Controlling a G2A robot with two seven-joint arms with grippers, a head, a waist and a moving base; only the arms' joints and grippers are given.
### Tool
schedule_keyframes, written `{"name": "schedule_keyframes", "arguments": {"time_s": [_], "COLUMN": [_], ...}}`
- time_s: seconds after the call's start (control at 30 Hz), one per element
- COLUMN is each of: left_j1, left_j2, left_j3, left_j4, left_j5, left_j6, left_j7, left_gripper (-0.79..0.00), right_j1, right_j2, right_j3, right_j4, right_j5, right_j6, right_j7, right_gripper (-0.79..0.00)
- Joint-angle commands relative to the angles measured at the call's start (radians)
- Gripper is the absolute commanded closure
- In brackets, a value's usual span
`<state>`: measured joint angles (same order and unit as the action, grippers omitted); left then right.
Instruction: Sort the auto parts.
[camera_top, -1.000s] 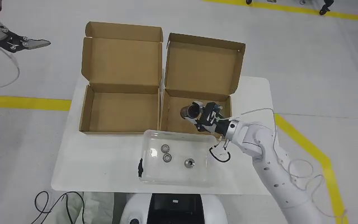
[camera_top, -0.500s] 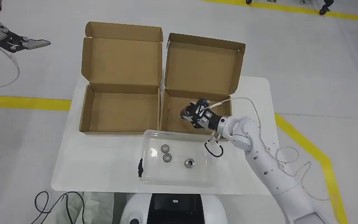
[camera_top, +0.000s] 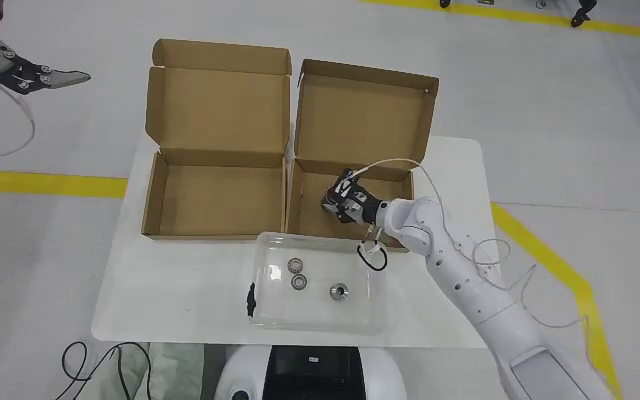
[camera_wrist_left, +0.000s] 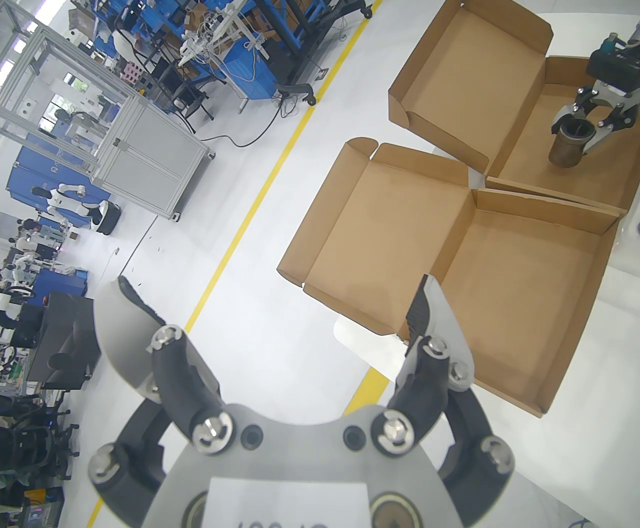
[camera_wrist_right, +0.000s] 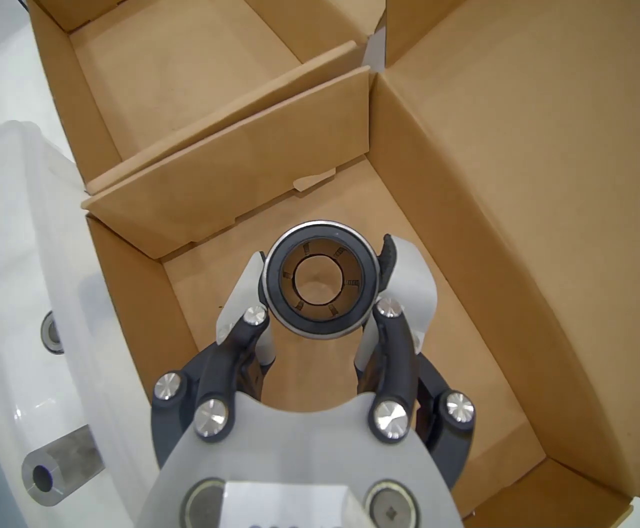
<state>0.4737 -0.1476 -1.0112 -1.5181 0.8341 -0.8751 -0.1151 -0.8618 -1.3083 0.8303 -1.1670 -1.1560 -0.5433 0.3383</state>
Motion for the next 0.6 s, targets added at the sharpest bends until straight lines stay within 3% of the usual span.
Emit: {"name": "schedule_keyframes", "arguments": {"time_s": [0.0,0.17,0.2,0.23,0.3,0.57], "left_j1": [0.000,0.000,0.000,0.000,0.000,0.000], "left_j2": [0.000,0.000,0.000,0.000,0.000,0.000], "left_j3": [0.000,0.000,0.000,0.000,0.000,0.000], "left_j4": [0.000,0.000,0.000,0.000,0.000,0.000], "left_j5": [0.000,0.000,0.000,0.000,0.000,0.000], "left_j6": [0.000,0.000,0.000,0.000,0.000,0.000], "left_j7": [0.000,0.000,0.000,0.000,0.000,0.000], "left_gripper": [-0.785,-0.785,-0.785,-0.785,-0.785,-0.785], "right_j1": [0.004,0.015,0.016,0.016,0.018,0.009], "right_j2": [-0.004,-0.012,-0.013,-0.014,-0.014,-0.010], "right_j3": [-0.004,-0.015,-0.016,-0.016,-0.014,0.006], "right_j4": [0.014,0.038,0.040,0.043,0.043,-0.003], "right_j5": [0.003,-0.006,-0.006,-0.005,-0.010,-0.034], "right_j6": [0.012,0.028,0.029,0.028,0.029,0.029], "right_j7": [-0.004,0.005,0.003,0.001,-0.003,-0.014], "right_gripper": [0.000,-0.022,-0.215,-0.354,-0.776,-0.785]}}
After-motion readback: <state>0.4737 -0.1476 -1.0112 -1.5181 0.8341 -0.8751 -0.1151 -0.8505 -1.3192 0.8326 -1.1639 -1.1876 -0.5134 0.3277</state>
